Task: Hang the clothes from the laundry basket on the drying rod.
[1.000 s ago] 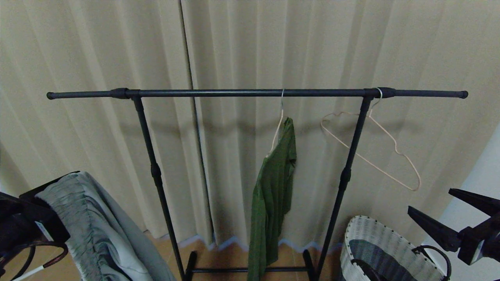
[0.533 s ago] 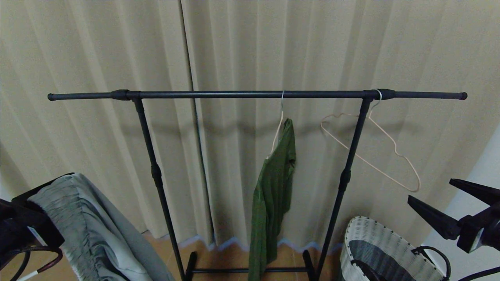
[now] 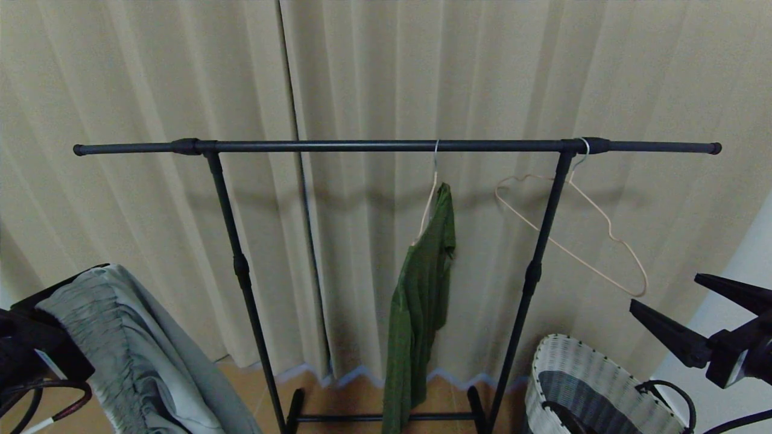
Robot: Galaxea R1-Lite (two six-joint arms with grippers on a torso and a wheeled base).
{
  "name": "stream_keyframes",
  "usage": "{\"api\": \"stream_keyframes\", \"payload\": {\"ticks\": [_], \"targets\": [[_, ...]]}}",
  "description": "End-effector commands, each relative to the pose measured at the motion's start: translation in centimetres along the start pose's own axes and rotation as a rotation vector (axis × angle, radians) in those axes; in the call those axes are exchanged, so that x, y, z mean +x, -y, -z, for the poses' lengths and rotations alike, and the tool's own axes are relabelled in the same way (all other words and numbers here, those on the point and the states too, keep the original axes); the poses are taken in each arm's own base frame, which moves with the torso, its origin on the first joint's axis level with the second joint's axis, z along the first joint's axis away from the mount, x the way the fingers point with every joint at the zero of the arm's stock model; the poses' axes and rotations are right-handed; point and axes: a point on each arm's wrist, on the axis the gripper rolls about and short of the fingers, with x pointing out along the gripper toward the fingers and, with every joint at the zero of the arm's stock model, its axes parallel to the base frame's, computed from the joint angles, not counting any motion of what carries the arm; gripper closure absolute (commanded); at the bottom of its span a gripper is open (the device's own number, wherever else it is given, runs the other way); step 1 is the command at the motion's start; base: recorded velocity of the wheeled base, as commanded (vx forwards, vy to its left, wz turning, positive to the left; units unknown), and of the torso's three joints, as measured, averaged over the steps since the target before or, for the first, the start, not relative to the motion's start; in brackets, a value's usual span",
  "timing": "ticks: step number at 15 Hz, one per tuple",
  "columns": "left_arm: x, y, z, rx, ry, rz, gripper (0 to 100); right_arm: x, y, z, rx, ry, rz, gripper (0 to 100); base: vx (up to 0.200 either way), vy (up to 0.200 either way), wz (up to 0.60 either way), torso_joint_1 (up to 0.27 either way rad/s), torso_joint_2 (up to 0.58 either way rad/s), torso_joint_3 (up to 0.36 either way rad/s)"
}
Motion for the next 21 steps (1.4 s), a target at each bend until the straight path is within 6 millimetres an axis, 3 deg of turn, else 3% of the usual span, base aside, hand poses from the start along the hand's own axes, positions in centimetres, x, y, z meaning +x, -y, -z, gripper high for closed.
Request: {"api": "stream_keyframes", "payload": {"ticks": [1,9,18,21], "targets": [[-0.01,0.00,-0.03,0.000,0.002,0.000,100,0.00,0.00,-0.03,-0.001,0.001,0.000,0,0.000,-0.200,0.00,0.002,0.00,0.002],[-0.45,0.04,-0.09,0.003,0.014,0.001,100,0.00,0.00,-0.03,-0.001,0.001,0.001,0,0.000,-0.200,0.00,0.003,0.00,0.001],[-0.55,0.01,-0.17,-0.002,0.018,-0.004,100,0.03,-0.02,-0.01,-0.001,0.000,-0.001,0,0.000,0.000,0.00,0.000,0.00,0.000],[-0.52,0.04,-0.03,-0.001,0.011,-0.002,100,0.04,-0.01,0.09,-0.001,-0.005,0.000,0,0.200,0.000,0.00,-0.006,0.00,0.002]]}}
